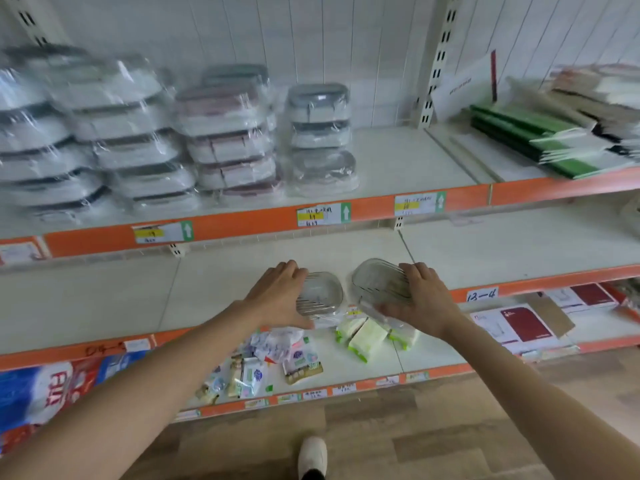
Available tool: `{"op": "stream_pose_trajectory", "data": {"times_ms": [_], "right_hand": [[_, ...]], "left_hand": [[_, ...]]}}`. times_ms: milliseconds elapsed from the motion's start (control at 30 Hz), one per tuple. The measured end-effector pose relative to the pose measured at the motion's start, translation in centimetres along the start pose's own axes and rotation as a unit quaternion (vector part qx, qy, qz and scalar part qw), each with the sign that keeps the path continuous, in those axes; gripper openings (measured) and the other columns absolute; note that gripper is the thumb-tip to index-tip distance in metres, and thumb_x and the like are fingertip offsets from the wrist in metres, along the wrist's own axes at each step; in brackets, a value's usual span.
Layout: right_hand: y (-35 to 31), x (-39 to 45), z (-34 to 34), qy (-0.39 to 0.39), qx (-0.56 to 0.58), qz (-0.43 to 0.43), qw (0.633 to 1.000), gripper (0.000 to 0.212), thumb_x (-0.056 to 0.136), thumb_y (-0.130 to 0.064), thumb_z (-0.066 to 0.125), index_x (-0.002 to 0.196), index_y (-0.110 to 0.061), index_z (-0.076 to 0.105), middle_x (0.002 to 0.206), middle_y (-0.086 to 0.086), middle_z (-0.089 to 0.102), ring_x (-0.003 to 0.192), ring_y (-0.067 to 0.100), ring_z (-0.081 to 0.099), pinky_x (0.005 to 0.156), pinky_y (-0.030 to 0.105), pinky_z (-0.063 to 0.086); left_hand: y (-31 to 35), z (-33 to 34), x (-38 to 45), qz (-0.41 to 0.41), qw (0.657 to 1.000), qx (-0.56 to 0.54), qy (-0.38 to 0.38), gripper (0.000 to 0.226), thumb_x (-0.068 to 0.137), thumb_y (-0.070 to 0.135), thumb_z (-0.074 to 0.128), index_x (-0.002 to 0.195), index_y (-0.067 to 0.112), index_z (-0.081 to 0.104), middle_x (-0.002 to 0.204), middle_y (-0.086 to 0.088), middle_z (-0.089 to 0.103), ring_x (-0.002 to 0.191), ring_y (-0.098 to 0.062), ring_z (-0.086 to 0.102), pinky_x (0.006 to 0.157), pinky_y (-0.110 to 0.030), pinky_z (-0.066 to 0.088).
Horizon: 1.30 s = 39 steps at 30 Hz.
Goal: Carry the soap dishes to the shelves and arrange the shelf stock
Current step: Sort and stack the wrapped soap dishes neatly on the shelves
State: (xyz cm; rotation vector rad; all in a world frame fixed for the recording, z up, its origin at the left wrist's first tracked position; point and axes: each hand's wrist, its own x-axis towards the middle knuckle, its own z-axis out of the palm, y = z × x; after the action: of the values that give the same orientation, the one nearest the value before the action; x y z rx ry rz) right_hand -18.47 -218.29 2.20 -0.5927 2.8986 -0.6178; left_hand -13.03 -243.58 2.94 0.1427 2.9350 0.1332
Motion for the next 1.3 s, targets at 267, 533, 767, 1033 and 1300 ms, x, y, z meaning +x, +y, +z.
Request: {"op": "stream_pose_trajectory", "data": {"times_ms": [267,533,767,1033,1300], "right_hand": [[-4.3,1.6,-8.2,0.064,0.018,-0.062,0.996,0.081,0.07,-0.046,0.077,0.134,-0.011,0.043,0.124,0.005,0.046,0.119,0.023,0.041,0.094,0.029,0.034],[-7.2,6.8,-13.4,0.103,-0.001,-0.088,0.991,0.082,0.071,-0.039,0.078,0.138,-0.012,0.039,0.13,0.005,0.044,0.122,0.025,0.038,0.1,0.031,0.033],[-6.0,11.9,-17.4,0.109,-0.065,0.0,0.992,0.082,0.074,-0.053,0.072,0.14,-0.02,0.036,0.14,0.003,0.038,0.128,0.027,0.03,0.102,0.037,0.027],[-1.8,16.7,-18.5,0.064,-0.084,0.028,0.994,0.088,0.075,-0.05,0.073,0.145,-0.016,0.032,0.142,0.01,0.032,0.131,0.029,0.028,0.108,0.037,0.029],[2.9,23.5,-18.3,-0.052,-0.139,0.005,0.989,0.086,0.079,-0.05,0.07,0.147,-0.022,0.027,0.147,0.001,0.035,0.131,0.026,0.034,0.108,0.041,0.032]], "left_hand": [[0.5,-10.7,-3.1,-0.009,0.994,0.012,0.113,0.096,0.068,0.062,0.071,0.142,0.015,0.031,0.13,-0.001,0.033,0.122,-0.019,0.033,0.1,-0.031,0.034],[-1.2,-18.2,-2.7,-0.007,0.985,0.013,0.174,0.096,0.07,0.06,0.07,0.145,0.019,0.027,0.134,-0.001,0.032,0.128,-0.019,0.029,0.102,-0.03,0.03],[-0.5,-23.1,2.3,0.048,0.98,0.03,0.189,0.097,0.071,0.065,0.067,0.144,0.012,0.03,0.136,-0.005,0.034,0.126,-0.021,0.034,0.104,-0.034,0.034],[1.4,-23.1,8.9,0.078,0.98,0.033,0.179,0.093,0.073,0.058,0.069,0.143,0.01,0.031,0.134,-0.004,0.036,0.127,-0.021,0.033,0.105,-0.031,0.031],[3.0,-24.0,14.8,0.068,0.976,0.066,0.195,0.094,0.074,0.059,0.068,0.145,0.014,0.028,0.139,-0.002,0.033,0.127,-0.018,0.026,0.106,-0.031,0.026]]}}
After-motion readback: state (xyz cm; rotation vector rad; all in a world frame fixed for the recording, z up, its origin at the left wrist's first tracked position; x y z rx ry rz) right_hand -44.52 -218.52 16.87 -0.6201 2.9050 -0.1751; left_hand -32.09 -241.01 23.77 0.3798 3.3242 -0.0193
